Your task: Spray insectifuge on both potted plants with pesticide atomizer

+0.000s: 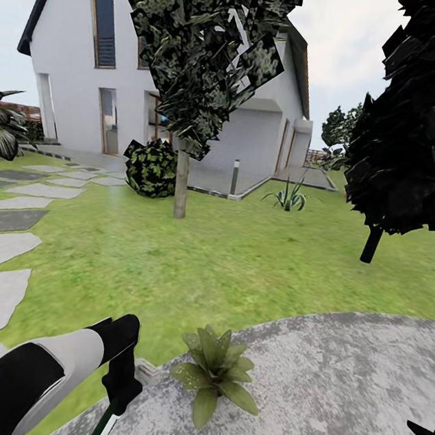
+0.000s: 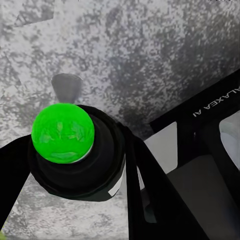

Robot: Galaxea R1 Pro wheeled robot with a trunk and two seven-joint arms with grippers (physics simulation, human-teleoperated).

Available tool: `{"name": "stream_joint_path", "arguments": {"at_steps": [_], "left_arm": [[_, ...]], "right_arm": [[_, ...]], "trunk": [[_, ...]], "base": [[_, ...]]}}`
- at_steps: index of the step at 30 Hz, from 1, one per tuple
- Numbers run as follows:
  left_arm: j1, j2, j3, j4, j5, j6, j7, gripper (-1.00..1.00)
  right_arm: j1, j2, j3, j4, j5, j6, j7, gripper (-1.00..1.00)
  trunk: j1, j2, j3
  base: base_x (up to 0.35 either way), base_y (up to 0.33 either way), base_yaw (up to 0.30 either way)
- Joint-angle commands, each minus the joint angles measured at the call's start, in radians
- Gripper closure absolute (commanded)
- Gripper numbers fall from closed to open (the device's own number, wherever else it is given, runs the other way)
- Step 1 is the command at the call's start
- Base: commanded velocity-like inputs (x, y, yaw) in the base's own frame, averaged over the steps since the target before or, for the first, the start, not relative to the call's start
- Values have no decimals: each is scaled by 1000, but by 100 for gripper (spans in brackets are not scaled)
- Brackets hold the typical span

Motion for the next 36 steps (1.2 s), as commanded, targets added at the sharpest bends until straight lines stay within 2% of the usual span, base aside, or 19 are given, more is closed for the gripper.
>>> {"name": "stream_joint_path", "arguments": {"at_steps": [1,12,31,36], "left_arm": [[-1,0,2,-1,-10,4,-9,100],[-1,0,3,-2,-10,4,-9,100],[-1,0,3,-3,-10,4,-9,100],[-1,0,2,-3,-10,4,-10,100]], "right_arm": [[-1,0,-2,-1,9,4,10,-100],[-1,0,-2,-1,9,4,10,-100],[-1,0,-1,-1,9,4,10,-100],[-1,0,-1,-1,9,4,10,-100]], "trunk": [[0,-1,-1],[0,-1,-1],[0,-1,-1],[0,-1,-1]], "base": [[16,-167,248],[108,-298,252],[-15,-340,253],[0,-78,123]]}}
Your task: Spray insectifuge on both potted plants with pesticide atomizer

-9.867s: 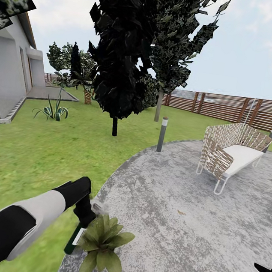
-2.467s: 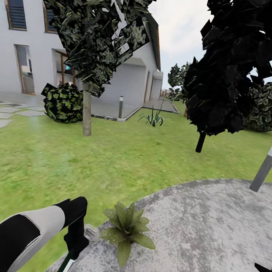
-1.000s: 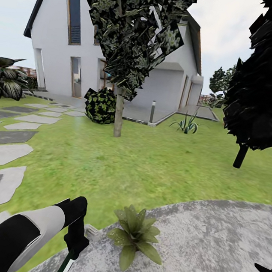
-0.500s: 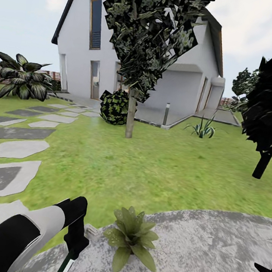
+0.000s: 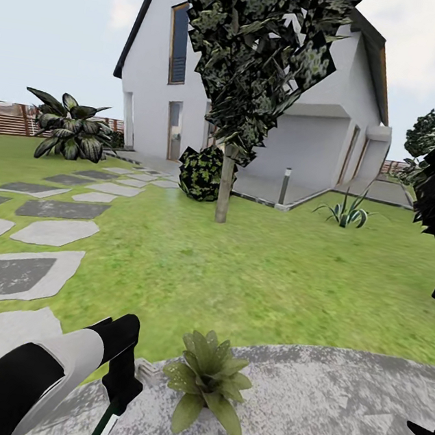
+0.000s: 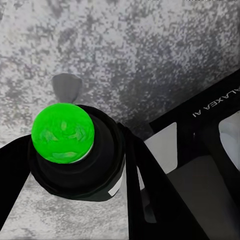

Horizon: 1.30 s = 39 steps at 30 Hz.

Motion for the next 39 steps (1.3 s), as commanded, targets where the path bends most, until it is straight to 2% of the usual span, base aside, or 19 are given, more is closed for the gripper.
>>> {"name": "stream_joint_path", "arguments": {"at_steps": [1,16,24,29,39], "left_arm": [[0,0,1,-2,-11,4,-9,100],[0,0,1,-2,-11,4,-10,100],[0,0,2,-2,-11,4,-10,100],[0,0,2,-2,-11,4,-11,100],[0,0,2,-2,-11,3,-10,100]], "right_arm": [[-1,0,-1,-1,9,4,10,-100],[-1,0,-2,-1,9,4,11,-100],[-1,0,0,-1,9,4,11,-100],[-2,1,-1,-1,9,4,11,-100],[-2,0,-2,-1,9,4,10,-100]], "trunk": [[0,-1,-1],[0,-1,-1],[0,-1,-1],[0,-1,-1],[0,-1,-1]], "base": [[0,-8,24],[0,-49,9],[0,-311,220],[0,-304,63],[0,-13,185]]}}
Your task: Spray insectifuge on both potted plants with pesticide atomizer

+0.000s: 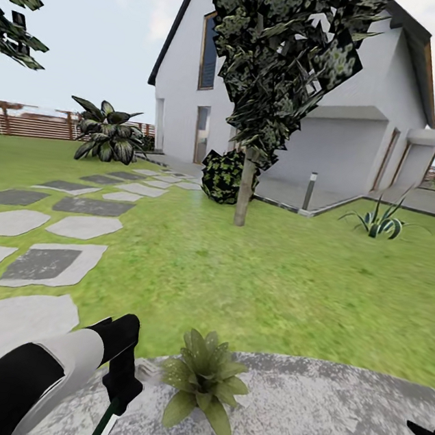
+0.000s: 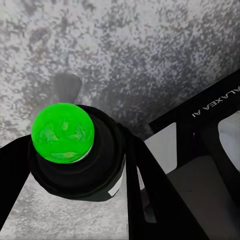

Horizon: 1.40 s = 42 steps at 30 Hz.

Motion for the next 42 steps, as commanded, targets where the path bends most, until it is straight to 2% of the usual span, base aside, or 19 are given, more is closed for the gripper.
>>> {"name": "stream_joint_path", "arguments": {"at_steps": [1,11,17,30,42], "left_arm": [[0,0,1,-1,-11,4,-9,100],[0,-8,0,-1,-11,3,-9,100],[0,-8,0,-1,-11,3,-9,100],[0,-8,-1,-1,-11,4,-8,100],[7,-7,-2,18,-11,2,-8,100]], "right_arm": [[-1,0,-2,-1,9,4,10,-100],[-1,0,-2,-1,9,3,9,-100],[-1,0,-2,-1,9,4,10,-100],[-1,-1,-2,-1,9,4,10,-100],[-1,-1,-2,-1,9,4,10,-100]], "trunk": [[0,-1,-1],[0,-1,-1],[0,-1,-1],[0,-1,-1],[0,-1,-1]], "base": [[0,0,255],[0,-12,256],[0,-286,211],[0,-211,11],[0,-38,0]]}}
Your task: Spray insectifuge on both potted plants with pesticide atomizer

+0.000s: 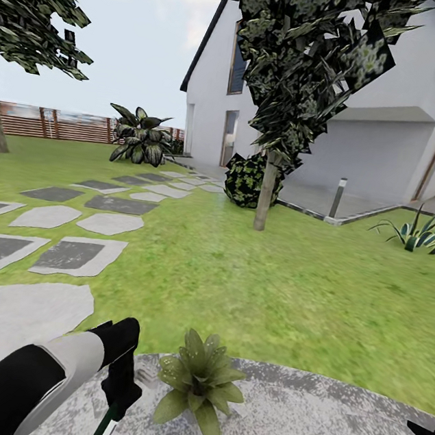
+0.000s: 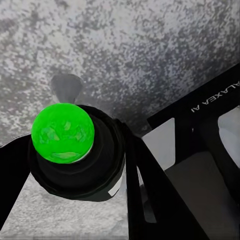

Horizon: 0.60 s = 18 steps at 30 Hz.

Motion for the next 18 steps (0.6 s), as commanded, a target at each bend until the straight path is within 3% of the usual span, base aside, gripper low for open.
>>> {"name": "stream_joint_path", "arguments": {"at_steps": [1,12,18], "left_arm": [[15,0,1,-1,-11,3,-10,100],[42,2,0,-2,-14,1,-7,100],[42,2,1,-10,-14,0,-6,100]], "right_arm": [[-2,0,-1,-1,9,4,10,-100],[-1,-1,-3,-1,9,4,11,-100],[-2,-7,-3,-1,9,4,10,-100]], "trunk": [[0,-1,-1],[0,-1,-1],[0,-1,-1]], "base": [[0,0,0],[0,0,-5],[0,0,-231]]}}
